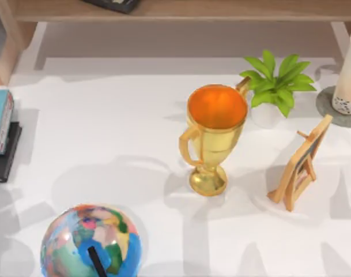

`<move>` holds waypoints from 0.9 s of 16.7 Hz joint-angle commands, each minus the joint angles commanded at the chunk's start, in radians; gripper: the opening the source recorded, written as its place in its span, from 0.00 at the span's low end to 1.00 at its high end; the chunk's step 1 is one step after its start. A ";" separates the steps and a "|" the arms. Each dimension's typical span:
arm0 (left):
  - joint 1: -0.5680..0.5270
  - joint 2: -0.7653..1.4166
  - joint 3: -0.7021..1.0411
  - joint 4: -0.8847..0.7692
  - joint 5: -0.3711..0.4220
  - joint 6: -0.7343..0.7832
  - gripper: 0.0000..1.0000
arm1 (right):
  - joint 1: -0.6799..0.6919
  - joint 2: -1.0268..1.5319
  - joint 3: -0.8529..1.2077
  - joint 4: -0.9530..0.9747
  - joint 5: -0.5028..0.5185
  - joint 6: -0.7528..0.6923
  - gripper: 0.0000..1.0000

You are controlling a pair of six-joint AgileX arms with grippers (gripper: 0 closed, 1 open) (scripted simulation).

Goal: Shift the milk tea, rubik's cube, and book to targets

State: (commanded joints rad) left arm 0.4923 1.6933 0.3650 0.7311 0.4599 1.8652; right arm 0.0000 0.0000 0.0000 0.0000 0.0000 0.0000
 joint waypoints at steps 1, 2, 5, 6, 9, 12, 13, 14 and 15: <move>-0.001 -0.001 0.003 0.001 0.002 0.000 0.00 | 0.000 0.000 0.000 0.000 0.000 0.000 1.00; -0.001 -0.001 0.003 0.001 0.002 0.000 0.00 | 0.000 0.000 0.000 0.000 0.000 0.000 1.00; -0.001 -0.001 0.003 0.001 0.002 0.000 0.08 | 0.000 0.000 0.000 0.000 0.000 0.000 1.00; -0.001 -0.001 0.003 0.001 0.002 0.000 0.15 | 0.000 0.000 0.000 0.000 0.000 0.000 1.00; -0.001 -0.001 0.003 0.001 0.002 0.000 0.38 | 0.000 0.000 0.000 0.000 0.000 0.000 1.00; -0.001 -0.001 0.003 0.001 0.002 0.000 0.60 | 0.000 0.000 0.000 0.000 0.000 0.000 1.00; -0.001 -0.001 0.003 0.001 0.002 0.000 0.68 | 0.000 0.000 0.000 0.000 0.000 0.000 1.00; -0.001 -0.001 0.003 0.001 0.002 0.000 0.75 | 0.000 0.000 0.000 0.000 0.000 0.000 1.00; -0.001 -0.001 0.003 0.001 0.002 0.000 0.83 | 0.000 0.000 0.000 0.000 0.000 0.000 1.00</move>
State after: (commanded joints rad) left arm 0.4913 1.6919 0.3678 0.7317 0.4617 1.8652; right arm 0.0000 0.0000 0.0000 0.0000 0.0000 0.0000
